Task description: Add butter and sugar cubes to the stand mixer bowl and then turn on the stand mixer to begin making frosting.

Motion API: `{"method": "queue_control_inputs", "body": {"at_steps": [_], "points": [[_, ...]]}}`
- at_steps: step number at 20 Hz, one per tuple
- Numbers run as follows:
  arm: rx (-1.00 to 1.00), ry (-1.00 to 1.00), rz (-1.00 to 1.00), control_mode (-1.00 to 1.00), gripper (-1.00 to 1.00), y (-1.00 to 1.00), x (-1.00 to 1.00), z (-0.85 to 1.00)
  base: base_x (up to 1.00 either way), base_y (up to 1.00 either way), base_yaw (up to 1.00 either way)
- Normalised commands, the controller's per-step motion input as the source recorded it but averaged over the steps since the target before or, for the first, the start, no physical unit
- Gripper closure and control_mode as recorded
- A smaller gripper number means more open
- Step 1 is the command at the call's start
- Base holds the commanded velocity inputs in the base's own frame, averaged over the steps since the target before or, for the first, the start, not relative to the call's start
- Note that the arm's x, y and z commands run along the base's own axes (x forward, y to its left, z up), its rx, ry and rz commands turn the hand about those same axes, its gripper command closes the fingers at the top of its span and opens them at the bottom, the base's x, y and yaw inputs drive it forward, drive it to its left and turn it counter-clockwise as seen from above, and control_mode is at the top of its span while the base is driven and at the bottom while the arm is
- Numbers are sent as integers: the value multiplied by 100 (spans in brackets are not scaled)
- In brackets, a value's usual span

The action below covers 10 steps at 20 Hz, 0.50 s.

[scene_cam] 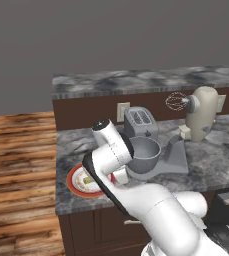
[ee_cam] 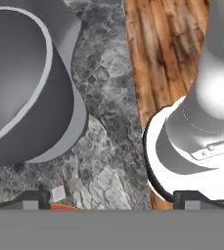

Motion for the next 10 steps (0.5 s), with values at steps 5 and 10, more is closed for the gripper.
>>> {"method": "queue_control_inputs", "body": {"at_steps": [5, 10], "points": [[0, 0, -14, -100, -100, 0, 18, -34, 0, 0, 0], [0, 0, -3, -100, -100, 0, 10, -24, 0, 0, 0]]}}
